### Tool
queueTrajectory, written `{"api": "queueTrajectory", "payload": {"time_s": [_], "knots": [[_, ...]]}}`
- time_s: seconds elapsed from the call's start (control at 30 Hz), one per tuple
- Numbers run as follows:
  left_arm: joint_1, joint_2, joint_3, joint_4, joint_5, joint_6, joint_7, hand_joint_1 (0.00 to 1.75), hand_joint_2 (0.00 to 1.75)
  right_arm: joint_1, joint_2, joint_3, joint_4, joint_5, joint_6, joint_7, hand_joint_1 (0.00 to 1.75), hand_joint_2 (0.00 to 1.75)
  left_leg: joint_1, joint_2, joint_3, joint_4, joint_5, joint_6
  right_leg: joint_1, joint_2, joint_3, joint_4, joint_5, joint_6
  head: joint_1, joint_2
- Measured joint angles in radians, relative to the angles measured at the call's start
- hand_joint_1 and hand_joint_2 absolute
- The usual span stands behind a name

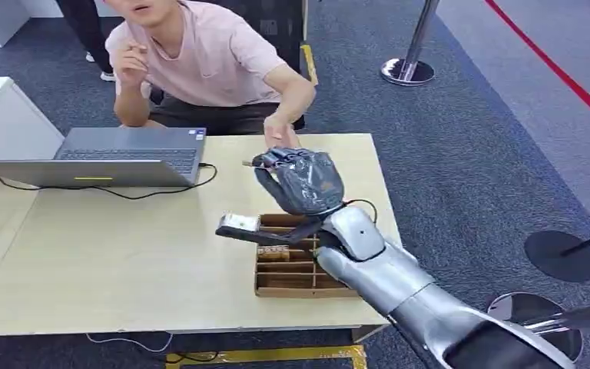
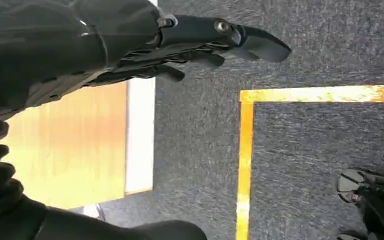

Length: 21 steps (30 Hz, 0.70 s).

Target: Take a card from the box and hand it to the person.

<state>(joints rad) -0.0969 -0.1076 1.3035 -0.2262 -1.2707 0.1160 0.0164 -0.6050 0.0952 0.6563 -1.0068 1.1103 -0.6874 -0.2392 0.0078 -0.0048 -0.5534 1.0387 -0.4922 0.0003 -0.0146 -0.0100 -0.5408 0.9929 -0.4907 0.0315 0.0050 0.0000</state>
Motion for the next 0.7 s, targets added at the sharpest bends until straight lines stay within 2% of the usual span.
{"api": "queueTrajectory", "payload": {"time_s": [0.17,0.37,0.4,0.53,0.57,0.7], "knots": [[0.0,0.002,0.0,0.0,-0.005,-0.004,0.002,0.0,1.75,-0.081,0.078,-0.082,0.223,0.053,-0.005,-0.008,1.59,1.75,0.0,0.0,0.0,0.0,0.0,0.0,0.0,0.0,0.0,0.0,0.0,0.0,0.0,0.0],[0.0,0.004,-0.001,0.0,-0.018,-0.01,0.009,0.0,1.75,-0.131,0.122,-0.15,0.37,0.09,-0.006,0.003,1.59,1.75,-0.001,0.0,0.0,0.0,0.0,0.0,-0.001,0.0,0.0,-0.001,0.0,0.001,0.0,0.0],[0.0,0.004,-0.002,0.0,-0.018,-0.013,0.009,0.0,1.75,-0.136,0.126,-0.159,0.386,0.09,-0.006,0.003,0.0,1.75,-0.001,0.0,-0.001,0.0,0.0,0.0,-0.001,0.0,0.0,-0.001,0.0,0.001,0.0,0.0],[0.0,0.006,-0.008,0.0,-0.023,-0.016,0.008,0.0,1.75,-0.149,0.136,-0.182,0.424,0.1,-0.006,0.004,0.0,1.75,-0.001,0.0,0.0,0.0,0.0,0.0,-0.001,0.0,0.0,-0.001,0.0,0.001,0.0,0.0],[0.0,0.007,-0.008,0.0,-0.023,-0.016,0.006,0.0,0.0,-0.153,0.137,-0.186,0.432,0.1,-0.006,0.005,0.0,1.75,-0.001,0.0,0.0,0.0,0.0,0.0,-0.001,0.0,0.0,-0.001,0.0,0.001,0.0,0.0],[0.0,0.009,-0.008,0.0,-0.022,-0.015,-0.003,0.0,0.0,-0.159,0.139,-0.202,0.456,0.113,-0.006,0.014,0.0,1.75,-0.001,0.0,0.0,0.0,0.0,0.0,-0.001,0.0,0.0,-0.001,0.001,0.001,0.0,0.0]]}}
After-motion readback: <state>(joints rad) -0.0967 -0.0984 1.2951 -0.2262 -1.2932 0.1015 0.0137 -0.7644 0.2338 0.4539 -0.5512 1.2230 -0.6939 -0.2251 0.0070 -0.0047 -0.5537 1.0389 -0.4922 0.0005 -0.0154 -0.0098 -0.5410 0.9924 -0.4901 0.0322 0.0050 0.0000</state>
